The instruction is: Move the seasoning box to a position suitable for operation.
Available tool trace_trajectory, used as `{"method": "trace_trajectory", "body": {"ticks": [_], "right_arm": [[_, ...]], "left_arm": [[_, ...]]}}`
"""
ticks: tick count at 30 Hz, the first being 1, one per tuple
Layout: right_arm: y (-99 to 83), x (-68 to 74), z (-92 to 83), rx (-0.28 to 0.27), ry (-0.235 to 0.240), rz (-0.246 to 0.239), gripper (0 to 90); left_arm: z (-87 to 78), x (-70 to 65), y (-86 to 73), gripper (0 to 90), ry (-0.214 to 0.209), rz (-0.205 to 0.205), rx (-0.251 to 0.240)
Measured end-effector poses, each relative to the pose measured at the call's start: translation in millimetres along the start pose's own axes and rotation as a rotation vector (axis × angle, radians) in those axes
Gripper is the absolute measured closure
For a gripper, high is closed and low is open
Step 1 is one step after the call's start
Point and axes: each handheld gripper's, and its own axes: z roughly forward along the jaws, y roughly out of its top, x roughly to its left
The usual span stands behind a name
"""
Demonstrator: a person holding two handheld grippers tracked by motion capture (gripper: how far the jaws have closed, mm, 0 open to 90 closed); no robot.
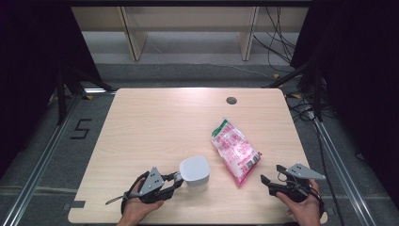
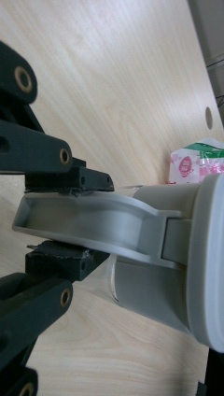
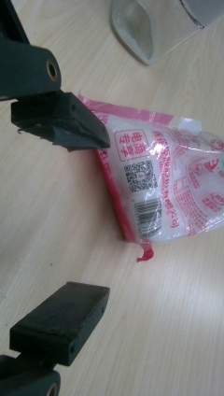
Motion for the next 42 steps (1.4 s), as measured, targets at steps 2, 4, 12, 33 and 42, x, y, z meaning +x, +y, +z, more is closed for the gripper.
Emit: {"method": "trace_trajectory", "body": {"ticks": [2, 4, 12, 33, 42], "right_arm": [[0.1, 0.1, 0.2, 0.000, 0.001, 0.000, 24.6], [0.0, 0.3, 0.2, 0.001, 0.001, 0.002, 24.6], [0.1, 0.2, 0.3, 0.000, 0.000, 0.000, 24.6], [0.1, 3.5, -0.4, 0.009, 0.001, 0.030, 24.6], [0.4, 0.7, 0.6, -0.001, 0.007, -0.003, 24.6]], "left_arm": [[-3.9, -0.7, 5.6, 65.8, 0.002, 0.038, -0.002], [-5.4, -0.2, 9.4, 66.6, -0.005, 0.063, 0.013], [-3.6, 1.0, 12.2, 67.8, 0.013, 0.085, 0.028], [12.6, 32.5, 19.7, 67.8, 0.107, 0.123, 0.009], [19.4, 39.8, 23.5, 67.8, 0.085, 0.137, 0.003]]}}
